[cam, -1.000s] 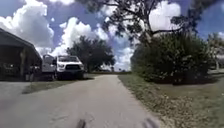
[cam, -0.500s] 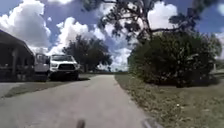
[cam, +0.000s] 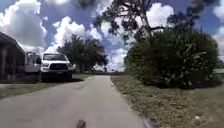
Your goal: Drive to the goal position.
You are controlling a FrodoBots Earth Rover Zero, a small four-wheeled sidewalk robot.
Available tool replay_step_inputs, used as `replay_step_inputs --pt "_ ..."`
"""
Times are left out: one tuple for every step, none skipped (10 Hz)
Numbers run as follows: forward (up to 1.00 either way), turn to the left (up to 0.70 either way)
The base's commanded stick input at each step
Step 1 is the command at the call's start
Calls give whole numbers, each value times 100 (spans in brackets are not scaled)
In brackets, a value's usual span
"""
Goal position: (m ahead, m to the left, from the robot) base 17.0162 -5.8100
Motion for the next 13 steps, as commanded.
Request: replay_step_inputs --pt "70 0" --pt "70 0" --pt "70 0" --pt "70 0" --pt "70 0" --pt "70 0" --pt "70 0" --pt "70 0" --pt "70 0" --pt "70 6" --pt "70 23" --pt "70 35" --pt "0 70"
